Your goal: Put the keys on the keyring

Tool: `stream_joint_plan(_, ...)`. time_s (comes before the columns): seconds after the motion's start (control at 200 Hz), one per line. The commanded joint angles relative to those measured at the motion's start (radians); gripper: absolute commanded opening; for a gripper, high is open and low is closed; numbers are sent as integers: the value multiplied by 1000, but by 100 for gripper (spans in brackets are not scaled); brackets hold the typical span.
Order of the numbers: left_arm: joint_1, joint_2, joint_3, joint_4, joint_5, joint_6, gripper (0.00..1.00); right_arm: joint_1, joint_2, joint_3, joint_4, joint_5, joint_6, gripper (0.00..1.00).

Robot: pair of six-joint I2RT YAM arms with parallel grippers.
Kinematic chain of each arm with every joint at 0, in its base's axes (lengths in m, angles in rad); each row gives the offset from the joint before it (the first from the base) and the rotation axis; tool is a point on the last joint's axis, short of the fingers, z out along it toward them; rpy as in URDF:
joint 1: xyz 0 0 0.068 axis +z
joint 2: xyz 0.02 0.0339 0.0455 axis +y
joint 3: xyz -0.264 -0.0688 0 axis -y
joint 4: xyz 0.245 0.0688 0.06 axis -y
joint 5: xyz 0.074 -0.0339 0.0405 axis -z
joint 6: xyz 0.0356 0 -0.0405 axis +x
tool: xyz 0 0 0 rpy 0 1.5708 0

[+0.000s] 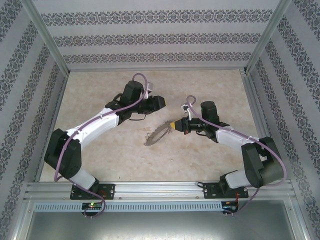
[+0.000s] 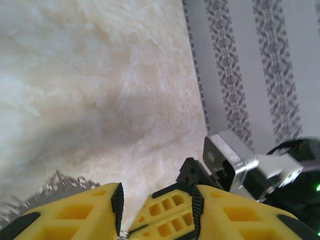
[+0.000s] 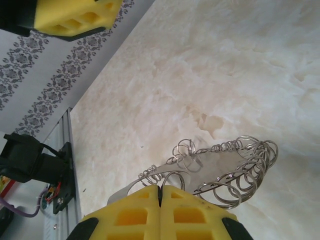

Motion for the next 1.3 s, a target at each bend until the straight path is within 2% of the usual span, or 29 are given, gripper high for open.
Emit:
stream_joint_plan(0.0,10,-19,4,-104,-57,-304,39,14,-22,28,-7,21,-37,0)
stream_joint_plan(0.09,8,-13,-7,-77,-20,-402,38,14,-27,29,-15,24,-47,0)
stream_joint_plan(0.15,10,3,14,-63,21,-373,37,15,-28,33,-25,28,-55,0)
stream_joint_plan(0.215,10,27,92,-155,10,-203,40,14,-24,40,-29,22,-57,0)
stream_joint_plan(0.305,9,51,144,-239,-60,55,46,12,-12,49,-23,-4,-55,0)
stream_joint_plan(0.435,9,25,6,-62,-119,345,49,9,9,74,-32,-58,-52,0)
stream_joint_plan(0.505,15,9,-77,50,-92,487,45,-1,21,83,-33,-79,-49,0)
stream_joint_plan(0.625,25,21,-156,157,89,698,39,-15,41,95,-32,-128,-43,0)
stream_joint_plan(0.834,37,91,-147,253,329,774,33,-33,72,106,-39,-203,-43,0)
stream_joint_plan(0.994,45,165,-64,207,481,814,28,-44,90,115,-52,-240,-49,0)
stream_joint_plan(1.164,46,196,-14,149,573,859,28,-57,95,125,-55,-252,-52,0)
stream_joint_plan(1.294,45,213,32,32,612,940,28,-69,94,133,-55,-259,-52,0)
